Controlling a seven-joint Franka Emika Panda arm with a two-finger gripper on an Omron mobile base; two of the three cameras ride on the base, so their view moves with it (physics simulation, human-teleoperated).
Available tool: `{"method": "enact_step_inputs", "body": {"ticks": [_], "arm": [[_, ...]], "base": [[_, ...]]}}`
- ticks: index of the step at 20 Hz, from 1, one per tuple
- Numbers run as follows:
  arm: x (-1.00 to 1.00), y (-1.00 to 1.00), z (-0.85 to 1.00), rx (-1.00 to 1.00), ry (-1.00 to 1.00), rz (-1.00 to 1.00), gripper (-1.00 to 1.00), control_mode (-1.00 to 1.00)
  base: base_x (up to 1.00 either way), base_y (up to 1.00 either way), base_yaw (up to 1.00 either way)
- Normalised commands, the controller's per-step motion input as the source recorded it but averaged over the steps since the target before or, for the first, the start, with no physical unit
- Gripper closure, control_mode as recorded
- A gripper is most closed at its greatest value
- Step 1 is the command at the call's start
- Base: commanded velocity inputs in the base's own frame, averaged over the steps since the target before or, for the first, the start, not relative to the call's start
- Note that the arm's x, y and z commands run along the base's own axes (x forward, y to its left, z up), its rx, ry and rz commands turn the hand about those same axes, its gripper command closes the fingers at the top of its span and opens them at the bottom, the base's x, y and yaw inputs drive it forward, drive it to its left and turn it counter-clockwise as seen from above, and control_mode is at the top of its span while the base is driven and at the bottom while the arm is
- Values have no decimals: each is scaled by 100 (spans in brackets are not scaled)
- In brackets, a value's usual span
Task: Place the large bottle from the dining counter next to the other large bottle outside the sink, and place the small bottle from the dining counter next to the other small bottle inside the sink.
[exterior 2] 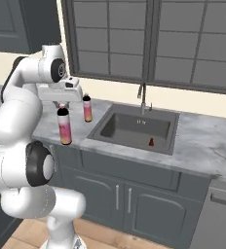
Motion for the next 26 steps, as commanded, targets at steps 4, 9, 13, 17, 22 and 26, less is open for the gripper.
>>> {"method": "enact_step_inputs", "body": {"ticks": [4,9,13,17,22,26], "arm": [[0,0,0,0,0,0,100,100],[0,0,0,0,0,0,100,100],[0,0,0,0,0,0,100,100],[0,0,0,0,0,0,100,100],[0,0,0,0,0,0,100,100],[0,0,0,0,0,0,100,100]], "base": [[72,49,-14],[79,31,-23],[34,7,-28],[0,1,-4],[0,0,0],[0,0,0]]}}
